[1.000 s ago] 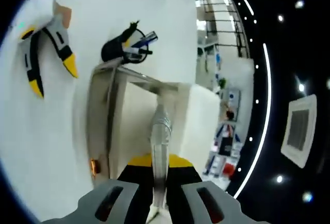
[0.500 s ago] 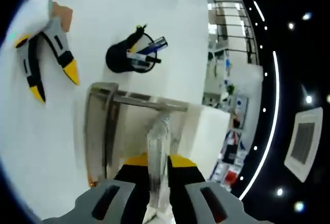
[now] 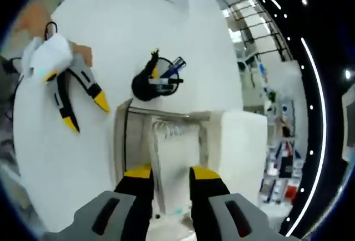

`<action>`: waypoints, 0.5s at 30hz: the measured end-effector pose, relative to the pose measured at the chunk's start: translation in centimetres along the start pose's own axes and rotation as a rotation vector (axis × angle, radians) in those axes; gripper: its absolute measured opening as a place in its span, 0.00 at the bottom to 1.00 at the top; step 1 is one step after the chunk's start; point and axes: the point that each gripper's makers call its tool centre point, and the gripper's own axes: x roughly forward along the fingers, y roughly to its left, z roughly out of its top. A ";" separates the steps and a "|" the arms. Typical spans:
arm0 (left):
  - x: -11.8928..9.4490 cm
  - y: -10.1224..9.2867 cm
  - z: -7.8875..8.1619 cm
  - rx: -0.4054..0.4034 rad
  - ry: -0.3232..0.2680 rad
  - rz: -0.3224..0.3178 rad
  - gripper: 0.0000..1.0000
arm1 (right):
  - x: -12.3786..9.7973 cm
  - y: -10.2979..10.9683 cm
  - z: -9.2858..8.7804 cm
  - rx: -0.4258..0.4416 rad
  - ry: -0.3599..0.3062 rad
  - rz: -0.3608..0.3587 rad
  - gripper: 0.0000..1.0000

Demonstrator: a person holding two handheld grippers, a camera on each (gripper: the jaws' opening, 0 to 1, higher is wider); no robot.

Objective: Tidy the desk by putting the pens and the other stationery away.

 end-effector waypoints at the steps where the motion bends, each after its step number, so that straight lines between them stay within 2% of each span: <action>1: 0.0 0.0 0.0 -0.003 -0.001 0.000 0.55 | -0.1 0.0 0.1 0.037 -0.020 0.014 0.23; 2: 0.0 0.1 0.0 -0.006 -0.002 0.001 0.55 | -0.2 -0.1 0.0 0.084 -0.046 0.028 0.22; 4: -0.1 0.3 0.0 -0.010 -0.002 0.007 0.55 | -0.5 -0.3 -0.2 0.098 -0.061 0.058 0.23; 5: -0.2 0.4 0.0 -0.013 -0.003 0.010 0.55 | -0.5 -1.3 -0.3 0.106 -0.062 0.060 0.26; 7: -0.2 0.5 -0.2 -0.028 0.000 0.011 0.55 | -1.3 -1.3 -1.4 0.138 -0.078 0.055 0.28; 9: -0.1 0.5 -0.3 -0.036 0.002 0.011 0.55 | -1.9 -1.5 -1.7 0.175 -0.099 0.055 0.31; 11: 0.1 0.6 -0.4 -0.050 0.005 0.007 0.55 | -2.6 -1.6 -2.1 0.238 -0.135 0.058 0.38; 13: 0.3 1.0 -0.7 -0.062 0.008 0.009 0.55 | -3.3 -1.6 -1.9 0.347 -0.219 0.076 0.45; 14: 0.3 1.1 -0.7 -0.065 0.009 0.012 0.55 | -3.6 -1.6 -1.4 0.390 -0.286 0.088 0.47; 15: 0.2 1.3 -0.7 -0.069 0.008 0.017 0.55 | -4.4 -2.1 -0.3 0.469 -0.414 0.077 0.47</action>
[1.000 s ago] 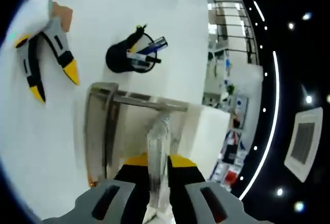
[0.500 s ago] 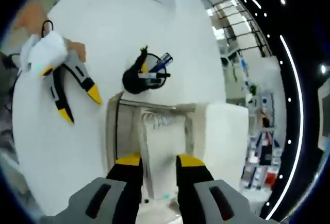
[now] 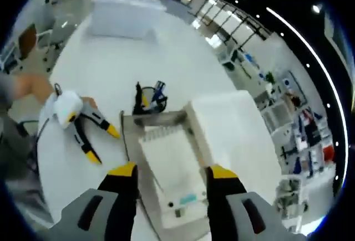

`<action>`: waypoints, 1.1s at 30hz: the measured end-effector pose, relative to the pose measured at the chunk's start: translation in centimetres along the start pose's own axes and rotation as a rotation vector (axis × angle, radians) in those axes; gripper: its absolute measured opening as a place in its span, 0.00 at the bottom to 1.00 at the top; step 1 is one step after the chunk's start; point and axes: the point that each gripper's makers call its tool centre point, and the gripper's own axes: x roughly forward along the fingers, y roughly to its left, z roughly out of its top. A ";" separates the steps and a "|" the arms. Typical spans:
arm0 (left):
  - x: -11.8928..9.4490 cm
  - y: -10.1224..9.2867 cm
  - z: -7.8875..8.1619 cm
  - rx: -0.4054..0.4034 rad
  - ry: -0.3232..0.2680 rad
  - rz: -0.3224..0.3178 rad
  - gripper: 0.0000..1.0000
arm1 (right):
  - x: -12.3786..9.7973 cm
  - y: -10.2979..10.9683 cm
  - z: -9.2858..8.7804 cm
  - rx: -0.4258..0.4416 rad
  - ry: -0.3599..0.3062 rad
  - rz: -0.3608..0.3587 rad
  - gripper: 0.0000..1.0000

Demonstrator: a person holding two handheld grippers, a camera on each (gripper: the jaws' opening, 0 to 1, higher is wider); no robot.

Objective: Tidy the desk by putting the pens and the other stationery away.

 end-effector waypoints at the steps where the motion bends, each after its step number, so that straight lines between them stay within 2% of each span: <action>1: -0.1 0.1 0.1 -0.004 -0.003 0.002 0.55 | -0.2 0.0 0.5 0.043 -0.054 0.003 0.46; 4: -0.3 0.7 0.2 -0.016 -0.012 0.014 0.55 | -1.3 0.9 1.8 0.163 -0.248 0.029 0.47; 6: -0.3 0.8 0.1 -0.020 -0.011 0.017 0.55 | -2.2 1.7 2.5 0.189 -0.374 0.028 0.50; 8: -0.2 0.8 0.0 -0.026 -0.010 0.014 0.55 | -3.1 2.5 2.8 0.212 -0.464 0.045 0.51; 9: -0.2 0.5 0.3 -0.045 -0.034 -0.007 0.55 | -4.4 3.6 3.5 0.244 -0.567 0.105 0.52; 10: -0.1 0.3 0.6 -0.061 -0.055 -0.019 0.56 | -5.1 4.2 3.9 0.261 -0.623 0.129 0.52; 12: -0.4 0.3 0.9 -0.067 -0.061 -0.021 0.57 | -7.2 4.9 4.7 0.328 -0.777 0.168 0.53; 13: -0.4 0.3 1.0 -0.064 -0.065 -0.020 0.57 | -7.5 4.9 4.7 0.339 -0.798 0.170 0.53; 16: -0.3 0.3 1.2 -0.035 -0.064 -0.007 0.57 | -9.6 4.5 3.9 0.352 -0.940 0.143 0.51; 17: -0.4 -0.1 1.3 -0.088 -0.073 -0.021 0.58 | -9.8 4.1 3.6 0.348 -0.954 0.120 0.50; 18: -0.5 -0.3 1.4 -0.104 -0.081 -0.028 0.58 | -10.0 4.0 3.2 0.340 -0.967 0.098 0.49; 19: -0.6 -0.6 1.6 -0.172 -0.098 -0.054 0.58 | -10.1 3.9 2.5 0.310 -0.980 0.063 0.48; 21: -0.8 -0.5 1.9 -0.235 -0.123 -0.060 0.59 | -10.0 4.1 1.3 0.260 -0.978 0.016 0.48; 22: -0.7 -0.1 2.0 -0.254 -0.137 -0.065 0.59 | -10.0 3.6 0.3 0.214 -0.961 -0.049 0.48; 23: -0.7 0.2 2.3 -0.283 -0.167 -0.060 0.59 | -10.4 2.6 -0.5 0.181 -0.972 -0.147 0.49; 24: -0.9 0.4 2.6 -0.301 -0.184 -0.061 0.59 | -10.8 2.3 -0.8 0.134 -0.987 -0.197 0.51; 27: -1.1 1.1 2.8 -0.320 -0.197 -0.056 0.60 | -11.3 1.8 -1.7 0.045 -1.001 -0.321 0.52; 28: -1.1 1.5 2.8 -0.315 -0.199 -0.043 0.60 | -11.1 2.0 -1.9 -0.027 -0.989 -0.370 0.53; 29: -1.1 1.7 2.6 -0.303 -0.194 -0.031 0.60 | -10.8 2.3 -2.0 -0.065 -0.976 -0.385 0.54; 31: -1.0 2.1 2.4 -0.295 -0.189 -0.020 0.61 | -9.5 2.6 -2.5 -0.168 -0.905 -0.465 0.62; 33: -0.9 2.3 2.1 -0.297 -0.183 -0.016 0.61 | -8.9 3.3 -2.6 -0.251 -0.888 -0.509 0.64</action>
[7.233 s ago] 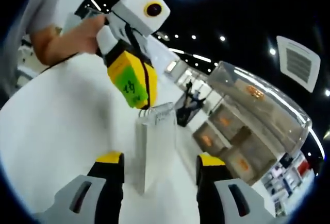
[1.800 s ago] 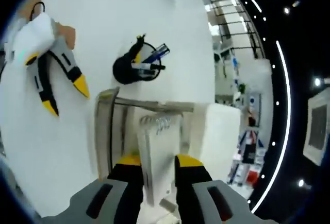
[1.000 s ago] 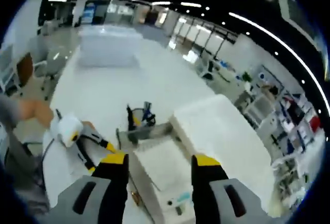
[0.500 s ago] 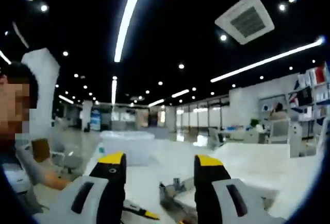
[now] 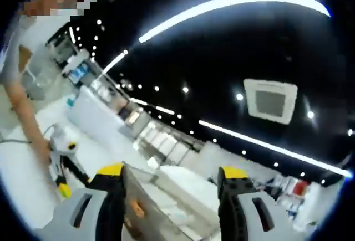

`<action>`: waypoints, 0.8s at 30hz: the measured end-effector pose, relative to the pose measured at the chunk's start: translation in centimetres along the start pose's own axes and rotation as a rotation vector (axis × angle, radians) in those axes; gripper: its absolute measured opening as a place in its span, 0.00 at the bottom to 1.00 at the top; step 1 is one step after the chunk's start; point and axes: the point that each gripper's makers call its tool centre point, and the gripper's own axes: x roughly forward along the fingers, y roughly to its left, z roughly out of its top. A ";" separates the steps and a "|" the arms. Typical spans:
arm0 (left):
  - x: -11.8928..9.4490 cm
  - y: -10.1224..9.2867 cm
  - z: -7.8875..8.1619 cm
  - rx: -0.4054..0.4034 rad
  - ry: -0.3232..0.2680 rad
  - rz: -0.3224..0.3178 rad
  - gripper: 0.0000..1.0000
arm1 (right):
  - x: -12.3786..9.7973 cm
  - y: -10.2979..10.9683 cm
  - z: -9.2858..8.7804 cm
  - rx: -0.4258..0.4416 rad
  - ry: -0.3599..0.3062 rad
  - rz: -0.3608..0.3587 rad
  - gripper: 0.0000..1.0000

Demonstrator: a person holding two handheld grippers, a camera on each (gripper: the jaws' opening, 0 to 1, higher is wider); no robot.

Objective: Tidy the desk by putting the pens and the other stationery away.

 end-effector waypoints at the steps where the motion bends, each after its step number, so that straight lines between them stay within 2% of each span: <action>1: 0.1 0.1 -0.1 -0.002 0.003 0.002 0.61 | -0.2 0.4 0.0 -0.036 -0.010 -0.016 0.64; 6: 0.0 0.2 -0.5 0.005 0.016 0.009 0.61 | -1.1 1.1 -0.1 -0.134 -0.061 -0.090 0.62; 9: 0.0 0.4 -0.5 0.020 0.021 0.020 0.61 | -1.9 2.0 -1.0 -0.229 -0.075 -0.143 0.62; 11: 0.0 0.5 -0.6 0.021 0.024 0.024 0.60 | -1.9 3.4 -2.3 -0.253 -0.035 -0.117 0.62; 12: 0.0 0.4 -0.7 0.016 0.026 0.022 0.60 | -1.9 3.9 -2.7 -0.292 -0.015 -0.110 0.62; 14: 0.0 0.2 -0.8 0.009 0.029 0.018 0.60 | -2.2 4.5 -3.8 -0.454 0.032 -0.132 0.60; 15: 0.0 0.1 -0.8 0.009 0.029 0.018 0.60 | -2.1 4.9 -4.2 -0.511 0.045 -0.119 0.56; 16: 0.0 0.0 -0.9 0.017 0.033 0.021 0.60 | -1.9 5.6 -4.8 -0.622 0.081 -0.101 0.51; 18: 0.0 -0.1 -1.0 0.030 0.036 0.021 0.60 | -1.8 5.7 -4.9 -0.744 0.109 -0.125 0.42; 19: 0.0 -0.2 -0.9 0.037 0.037 0.021 0.60 | -1.8 5.8 -4.8 -0.779 0.124 -0.131 0.36; 22: 0.0 -0.3 -0.8 0.047 0.035 0.021 0.60 | -1.7 5.3 -4.9 -0.778 0.174 -0.167 0.23; 24: 0.0 -0.3 -0.8 0.046 0.034 0.020 0.60 | -1.6 4.7 -5.3 -0.766 0.210 -0.178 0.21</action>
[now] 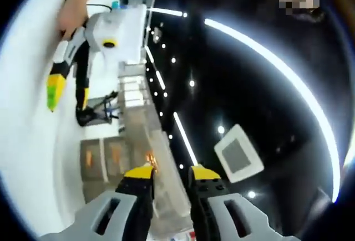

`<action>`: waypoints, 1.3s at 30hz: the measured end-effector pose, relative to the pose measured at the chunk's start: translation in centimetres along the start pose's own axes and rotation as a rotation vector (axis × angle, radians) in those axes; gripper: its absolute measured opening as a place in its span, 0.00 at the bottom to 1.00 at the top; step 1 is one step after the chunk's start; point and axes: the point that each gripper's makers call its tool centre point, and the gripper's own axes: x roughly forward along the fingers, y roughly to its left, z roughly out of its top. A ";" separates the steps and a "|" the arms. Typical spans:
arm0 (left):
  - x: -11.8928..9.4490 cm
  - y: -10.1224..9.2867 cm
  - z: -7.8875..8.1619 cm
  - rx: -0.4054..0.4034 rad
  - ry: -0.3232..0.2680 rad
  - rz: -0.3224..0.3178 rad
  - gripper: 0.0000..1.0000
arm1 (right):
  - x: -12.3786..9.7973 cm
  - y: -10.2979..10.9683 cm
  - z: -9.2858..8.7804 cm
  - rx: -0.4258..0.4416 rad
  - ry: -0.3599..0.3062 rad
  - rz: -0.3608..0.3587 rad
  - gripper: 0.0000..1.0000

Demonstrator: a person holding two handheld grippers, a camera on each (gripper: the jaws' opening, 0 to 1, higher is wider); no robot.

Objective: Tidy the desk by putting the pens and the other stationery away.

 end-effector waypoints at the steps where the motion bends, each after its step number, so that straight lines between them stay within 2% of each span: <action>1: 0.0 0.0 0.0 -0.003 0.000 -0.002 0.60 | 0.1 0.0 -0.2 -0.001 0.010 0.003 0.21; 7: 0.0 -0.2 -0.2 -0.009 0.010 -0.006 0.60 | 0.3 1.4 -0.5 -0.061 0.035 0.050 0.13; 10: -0.1 -0.3 0.0 -0.005 0.005 -0.006 0.59 | 0.6 1.8 -0.1 -0.136 0.040 0.054 0.09; 13: -0.1 -0.3 0.1 -0.002 0.002 -0.005 0.59 | 1.2 2.1 0.1 -0.133 0.052 0.062 0.08; 17: 0.0 -0.5 0.1 0.006 0.007 -0.008 0.61 | 1.6 2.7 0.3 -0.211 0.064 0.092 0.08; 20: 0.1 -0.9 0.1 0.016 0.012 -0.018 0.62 | 1.9 2.9 -0.1 -0.194 0.092 0.111 0.08; 22: 0.2 -1.2 -0.1 0.020 0.018 -0.026 0.62 | 2.2 2.8 -0.1 -0.148 0.094 0.108 0.08; 24: 0.2 -1.4 -0.3 0.022 0.024 -0.030 0.62 | 2.2 2.7 -0.1 -0.143 0.096 0.104 0.07; 29: 0.4 -1.9 -0.4 0.034 0.028 -0.053 0.62 | 2.4 2.7 -0.5 -0.163 0.108 0.108 0.07; 33: 0.3 -2.0 0.1 0.090 0.019 -0.042 0.62 | 2.5 2.6 -0.6 -0.189 0.119 0.127 0.06; 39: 0.5 -2.0 -0.2 0.100 0.031 -0.044 0.61 | 2.5 2.6 -0.8 -0.200 0.129 0.139 0.05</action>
